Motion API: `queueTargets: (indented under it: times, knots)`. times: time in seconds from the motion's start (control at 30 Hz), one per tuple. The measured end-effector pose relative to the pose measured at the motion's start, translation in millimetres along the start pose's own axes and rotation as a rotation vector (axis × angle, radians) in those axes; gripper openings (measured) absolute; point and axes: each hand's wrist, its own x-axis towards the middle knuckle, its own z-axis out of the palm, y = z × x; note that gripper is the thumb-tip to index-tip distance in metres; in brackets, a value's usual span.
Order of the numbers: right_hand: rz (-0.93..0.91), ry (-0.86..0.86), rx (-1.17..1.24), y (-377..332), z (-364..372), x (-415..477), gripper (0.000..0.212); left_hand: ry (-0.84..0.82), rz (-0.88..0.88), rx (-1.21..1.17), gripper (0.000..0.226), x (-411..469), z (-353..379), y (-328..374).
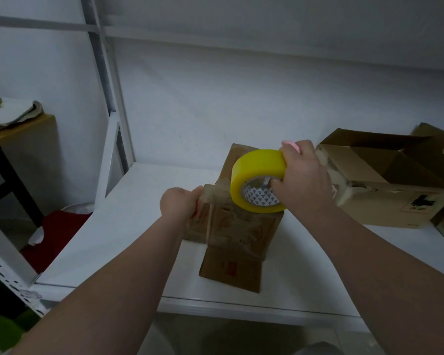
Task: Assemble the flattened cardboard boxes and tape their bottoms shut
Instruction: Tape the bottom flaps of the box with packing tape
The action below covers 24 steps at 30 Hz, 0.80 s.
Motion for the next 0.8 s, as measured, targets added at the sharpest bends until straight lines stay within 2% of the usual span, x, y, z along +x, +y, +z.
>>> queueTargets:
  times: [0.1, 0.23, 0.37, 0.63, 0.8]
  knots:
    - [0.004, -0.01, 0.0, -1, 2, 1, 0.059, 0.015, 0.019, 0.015, 0.063, 2, 1, -4]
    - [0.008, -0.019, -0.027, -1, 2, 2, 0.06, 0.041, 0.041, 0.039, 0.047, 5, 5, -5]
    - [0.012, -0.02, -0.017, -1, 5, 0, 0.062, 0.035, 0.048, 0.101, 0.048, 6, 8, -12]
    - [0.031, -0.008, -0.002, -3, 9, -3, 0.06, -0.088, -0.019, 0.036, 0.038, 7, 12, -26]
    - [0.044, -0.015, 0.0, -3, 9, -3, 0.06, -0.143, -0.044, 0.117, 0.033, 5, 16, -27]
